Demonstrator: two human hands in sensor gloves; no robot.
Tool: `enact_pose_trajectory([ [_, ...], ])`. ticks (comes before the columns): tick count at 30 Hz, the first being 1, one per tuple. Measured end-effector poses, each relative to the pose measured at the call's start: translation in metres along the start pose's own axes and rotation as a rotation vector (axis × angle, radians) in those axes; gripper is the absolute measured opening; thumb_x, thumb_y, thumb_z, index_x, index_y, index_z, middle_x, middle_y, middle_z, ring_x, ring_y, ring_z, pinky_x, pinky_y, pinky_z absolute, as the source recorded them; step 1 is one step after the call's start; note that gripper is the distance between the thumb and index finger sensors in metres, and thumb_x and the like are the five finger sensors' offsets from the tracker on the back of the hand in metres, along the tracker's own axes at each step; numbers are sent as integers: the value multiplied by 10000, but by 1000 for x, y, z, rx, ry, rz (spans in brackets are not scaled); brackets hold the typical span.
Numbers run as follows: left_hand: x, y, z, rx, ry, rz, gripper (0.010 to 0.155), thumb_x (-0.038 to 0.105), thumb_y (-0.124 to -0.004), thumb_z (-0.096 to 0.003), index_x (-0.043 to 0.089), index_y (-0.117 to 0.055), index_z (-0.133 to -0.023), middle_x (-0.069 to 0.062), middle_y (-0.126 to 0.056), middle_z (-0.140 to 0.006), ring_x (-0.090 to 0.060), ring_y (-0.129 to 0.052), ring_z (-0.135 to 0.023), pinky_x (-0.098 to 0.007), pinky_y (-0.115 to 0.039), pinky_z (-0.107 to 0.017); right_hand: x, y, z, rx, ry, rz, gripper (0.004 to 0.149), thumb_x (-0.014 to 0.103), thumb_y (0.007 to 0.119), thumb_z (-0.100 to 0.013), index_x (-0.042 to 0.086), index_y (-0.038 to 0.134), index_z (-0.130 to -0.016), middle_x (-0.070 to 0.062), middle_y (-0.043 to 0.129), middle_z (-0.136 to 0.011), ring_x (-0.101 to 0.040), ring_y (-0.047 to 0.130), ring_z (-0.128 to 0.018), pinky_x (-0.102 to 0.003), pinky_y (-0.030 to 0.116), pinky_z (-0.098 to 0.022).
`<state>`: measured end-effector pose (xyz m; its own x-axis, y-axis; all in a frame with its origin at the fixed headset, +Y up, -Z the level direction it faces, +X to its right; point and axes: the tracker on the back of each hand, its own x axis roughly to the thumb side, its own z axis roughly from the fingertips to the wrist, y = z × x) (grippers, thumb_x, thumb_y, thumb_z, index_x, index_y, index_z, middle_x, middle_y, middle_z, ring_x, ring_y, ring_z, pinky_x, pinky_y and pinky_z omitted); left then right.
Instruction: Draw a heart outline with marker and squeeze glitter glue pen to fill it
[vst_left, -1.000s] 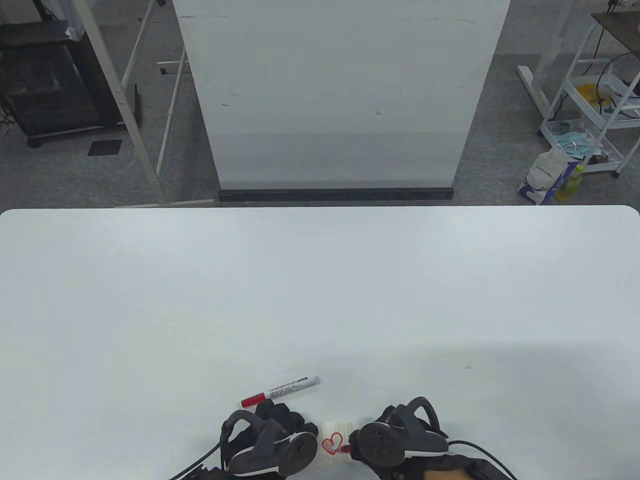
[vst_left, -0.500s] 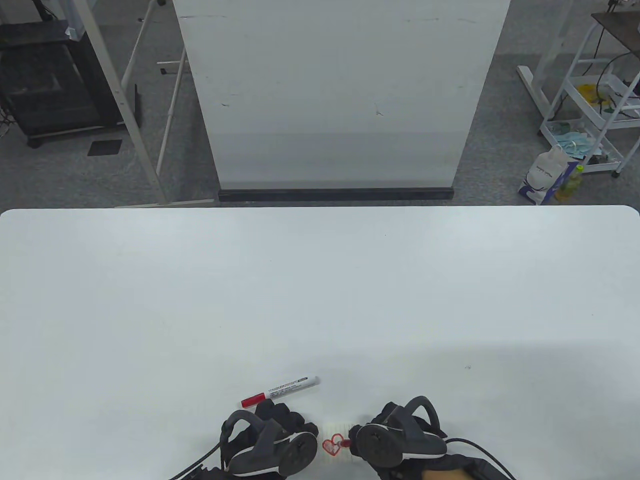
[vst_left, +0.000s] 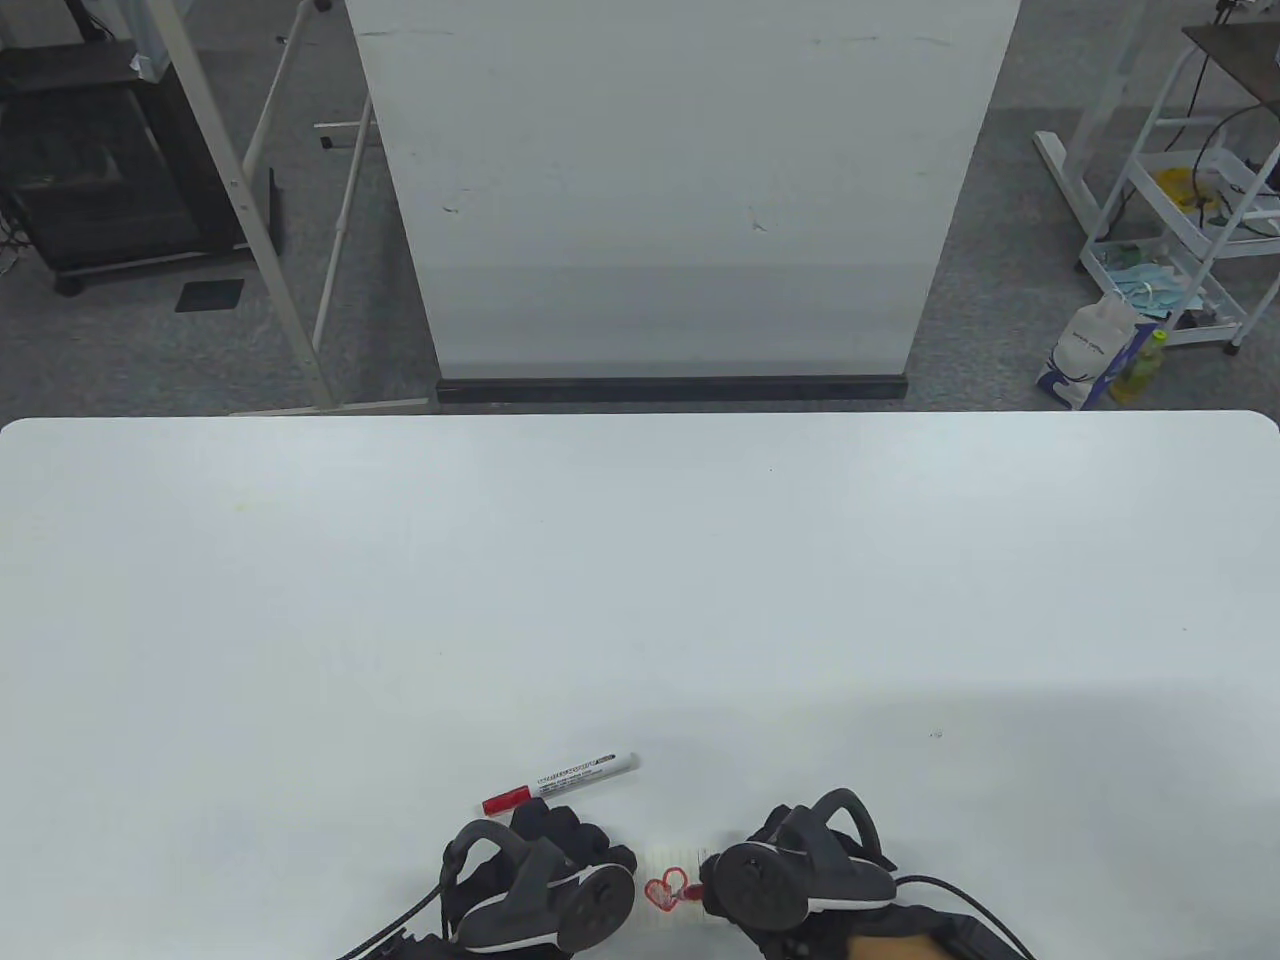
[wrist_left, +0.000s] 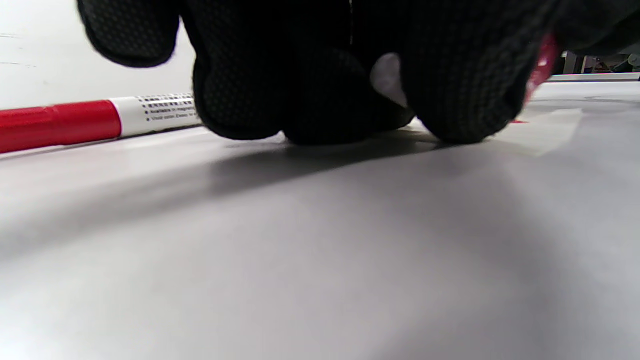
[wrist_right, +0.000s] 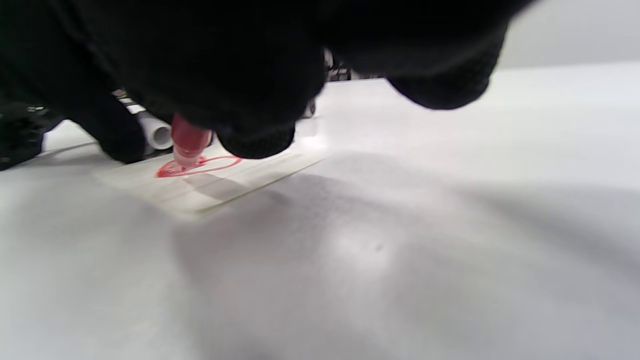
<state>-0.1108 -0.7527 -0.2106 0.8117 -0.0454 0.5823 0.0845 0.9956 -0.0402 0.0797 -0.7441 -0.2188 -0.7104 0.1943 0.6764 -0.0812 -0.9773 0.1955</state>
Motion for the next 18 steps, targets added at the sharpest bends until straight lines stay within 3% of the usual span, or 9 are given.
enact_pose_trajectory([
  [5, 0, 0, 0, 0, -1, 1, 462, 482, -878, -431, 280, -879, -847, 4, -978, -756, -295, -941, -696, -635, -658, -659, 0, 0, -1, -93, 42, 98, 427, 418, 830, -362, 148, 989, -653, 43, 1000, -145, -139, 939, 13, -387, 879, -422],
  [11, 0, 0, 0, 0, -1, 1, 462, 482, -878, -431, 280, -880, -847, 3, -978, -756, -295, -941, -696, -635, -658, -658, -1, 0, 0, -19, 7, 9, 426, 421, 831, -361, 149, 991, -647, 44, 999, -141, -140, 937, 14, -388, 875, -426],
  [18, 0, 0, 0, 0, -1, 1, 462, 483, -878, -431, 281, -880, -846, 3, -979, -755, -295, -942, -695, -636, -658, -658, -1, 2, -2, -86, 54, 78, 426, 416, 827, -369, 145, 987, -656, 43, 999, -146, -140, 937, 13, -390, 876, -421],
])
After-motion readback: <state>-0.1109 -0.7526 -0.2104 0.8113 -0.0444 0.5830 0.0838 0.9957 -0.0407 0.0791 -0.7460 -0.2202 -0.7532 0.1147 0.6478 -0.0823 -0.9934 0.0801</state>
